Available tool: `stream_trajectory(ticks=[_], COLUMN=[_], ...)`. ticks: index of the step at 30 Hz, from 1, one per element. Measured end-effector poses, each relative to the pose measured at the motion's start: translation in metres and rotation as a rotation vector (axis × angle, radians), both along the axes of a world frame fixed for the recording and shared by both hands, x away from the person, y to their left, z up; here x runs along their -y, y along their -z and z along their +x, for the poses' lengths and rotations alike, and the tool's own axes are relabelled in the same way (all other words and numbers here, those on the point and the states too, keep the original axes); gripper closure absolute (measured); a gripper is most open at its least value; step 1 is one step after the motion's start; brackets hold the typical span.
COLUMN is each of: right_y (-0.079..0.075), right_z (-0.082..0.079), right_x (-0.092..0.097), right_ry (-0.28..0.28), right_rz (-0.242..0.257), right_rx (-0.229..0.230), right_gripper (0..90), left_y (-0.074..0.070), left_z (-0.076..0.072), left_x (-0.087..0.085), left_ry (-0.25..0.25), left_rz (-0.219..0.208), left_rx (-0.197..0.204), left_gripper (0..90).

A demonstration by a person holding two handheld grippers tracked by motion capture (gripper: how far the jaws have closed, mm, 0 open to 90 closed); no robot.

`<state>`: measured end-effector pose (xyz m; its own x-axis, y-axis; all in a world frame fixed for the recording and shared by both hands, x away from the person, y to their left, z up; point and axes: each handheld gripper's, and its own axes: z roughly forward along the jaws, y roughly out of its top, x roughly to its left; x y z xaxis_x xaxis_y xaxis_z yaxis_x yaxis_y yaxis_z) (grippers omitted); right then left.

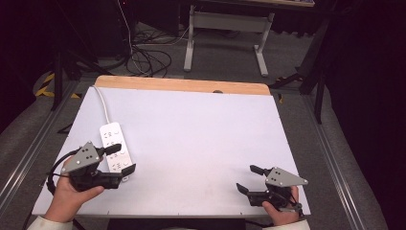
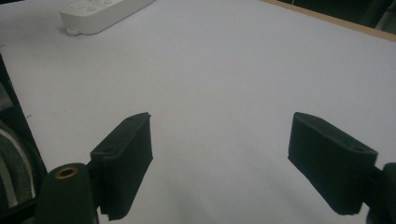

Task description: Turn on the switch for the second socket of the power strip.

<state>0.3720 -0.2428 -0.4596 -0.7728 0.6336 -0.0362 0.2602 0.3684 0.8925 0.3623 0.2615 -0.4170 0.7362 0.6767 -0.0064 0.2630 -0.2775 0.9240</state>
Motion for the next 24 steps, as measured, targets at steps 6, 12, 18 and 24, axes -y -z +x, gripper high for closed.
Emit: stream_trajectory(ticks=[6,12,18,24], right_y=[0.000,0.000,0.000,0.000], right_z=[0.000,0.000,-0.001,0.000], right_x=[0.000,0.000,0.000,0.000], right_ry=[0.000,-0.002,-0.001,-0.004], right_rz=[0.000,0.002,0.003,0.003], right_rx=[0.001,0.003,0.003,0.003], right_gripper=[22.2,22.2,22.2,22.1], left_y=[0.016,0.032,0.046,0.054], left_z=[-0.005,-0.008,-0.009,-0.010], left_x=[0.003,-0.003,-0.004,-0.002], left_ry=[0.032,0.015,0.001,0.002], left_rz=[0.001,-0.032,-0.051,-0.029], left_rx=[-0.012,-0.023,-0.047,-0.047], left_gripper=[17.6,17.3,17.3,17.3])
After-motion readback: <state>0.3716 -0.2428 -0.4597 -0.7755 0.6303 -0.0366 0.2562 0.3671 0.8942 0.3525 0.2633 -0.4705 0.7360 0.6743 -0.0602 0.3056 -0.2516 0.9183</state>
